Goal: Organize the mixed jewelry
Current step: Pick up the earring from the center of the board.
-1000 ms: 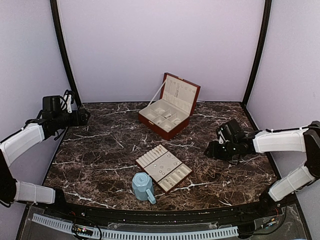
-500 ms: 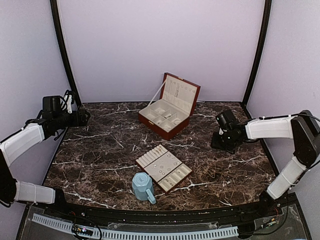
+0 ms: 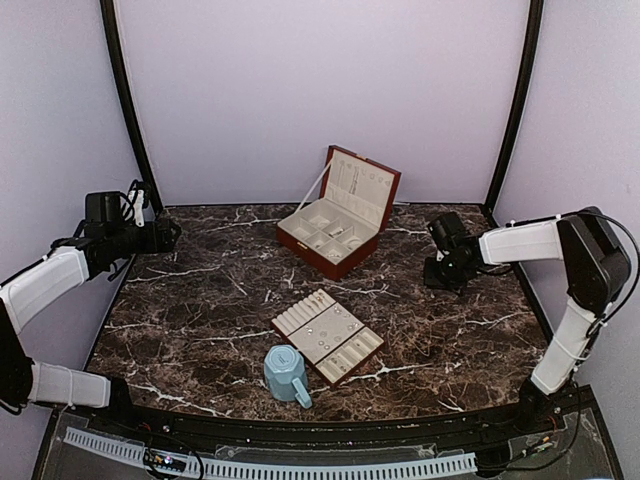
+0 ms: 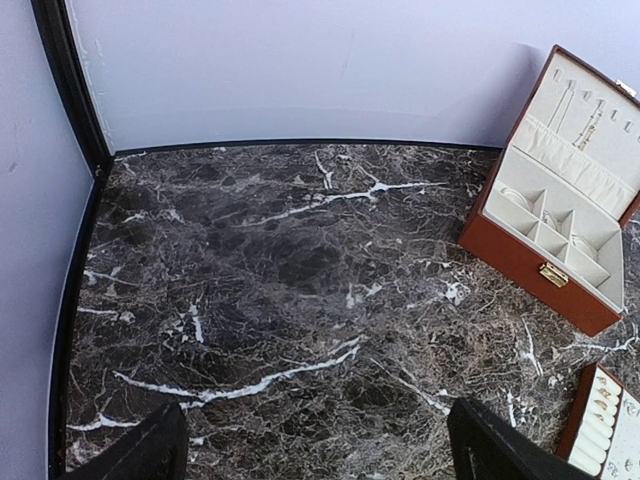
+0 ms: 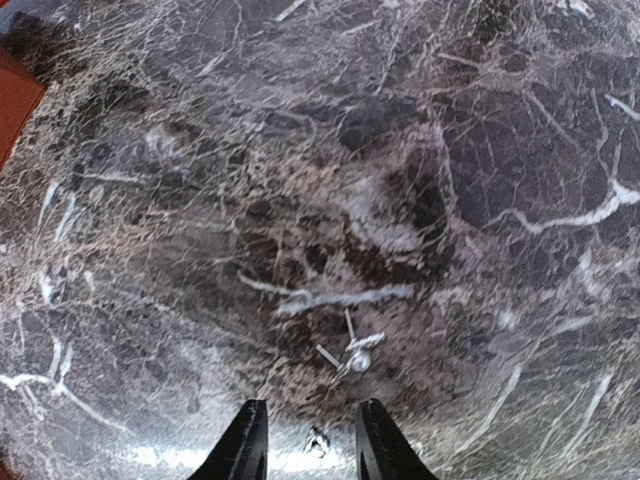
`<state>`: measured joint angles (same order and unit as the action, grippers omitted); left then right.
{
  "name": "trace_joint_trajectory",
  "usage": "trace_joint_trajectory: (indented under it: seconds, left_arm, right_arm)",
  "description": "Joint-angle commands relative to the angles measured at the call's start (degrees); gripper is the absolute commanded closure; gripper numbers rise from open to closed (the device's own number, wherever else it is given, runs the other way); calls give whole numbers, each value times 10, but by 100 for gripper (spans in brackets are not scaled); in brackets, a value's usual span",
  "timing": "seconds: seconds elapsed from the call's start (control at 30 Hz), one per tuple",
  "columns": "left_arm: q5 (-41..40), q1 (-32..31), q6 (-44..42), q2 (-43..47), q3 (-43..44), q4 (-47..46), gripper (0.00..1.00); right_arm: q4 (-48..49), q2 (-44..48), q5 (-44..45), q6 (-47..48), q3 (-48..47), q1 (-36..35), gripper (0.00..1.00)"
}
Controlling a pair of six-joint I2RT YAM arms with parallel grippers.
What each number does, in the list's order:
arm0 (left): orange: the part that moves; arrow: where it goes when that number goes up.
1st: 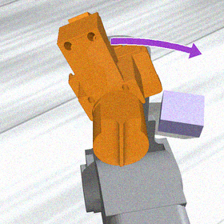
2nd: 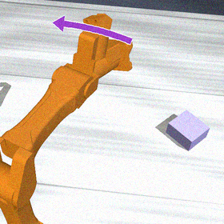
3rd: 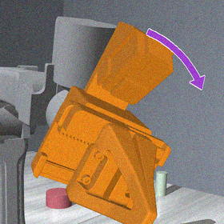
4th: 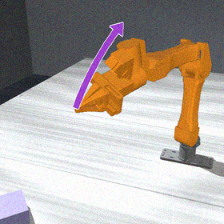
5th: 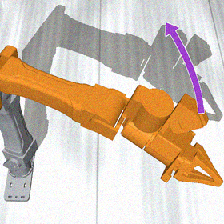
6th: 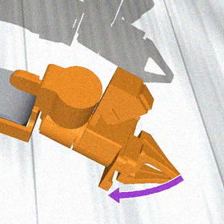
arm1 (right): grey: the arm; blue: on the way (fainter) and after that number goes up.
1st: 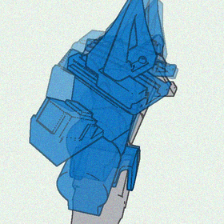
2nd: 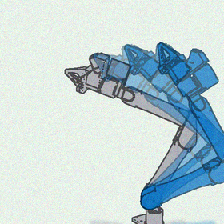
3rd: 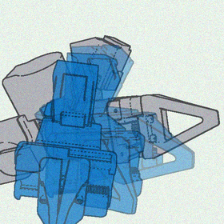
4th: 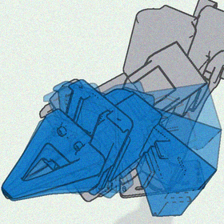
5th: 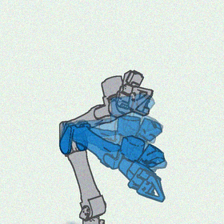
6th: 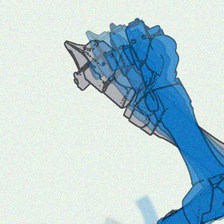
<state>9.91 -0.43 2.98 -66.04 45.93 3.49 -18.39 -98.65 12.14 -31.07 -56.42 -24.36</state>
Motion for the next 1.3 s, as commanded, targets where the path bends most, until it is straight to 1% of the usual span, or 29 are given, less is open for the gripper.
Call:
trace_joint_trajectory:
  seconds: [0.0,0.33,0.7,1.03,1.17,1.27]
  left_arm:
    - [11,3,-3,5,6,1,7]
    - [17,3,-1,7,6,-1,7]
    - [18,3,-1,8,6,-1,7]
    - [21,3,0,8,5,-3,8]
    - [37,3,-3,12,1,-10,10]
    - [73,2,6,19,-6,-28,13]
  right_arm:
    - [6,-19,33,9,-20,10,72]
    - [22,-41,26,-1,-27,20,79]
    - [38,-55,18,-7,-25,20,81]
    - [34,-46,20,-6,-19,20,91]
    - [39,-29,11,-5,-11,20,93]
    - [50,-13,-4,1,3,19,94]
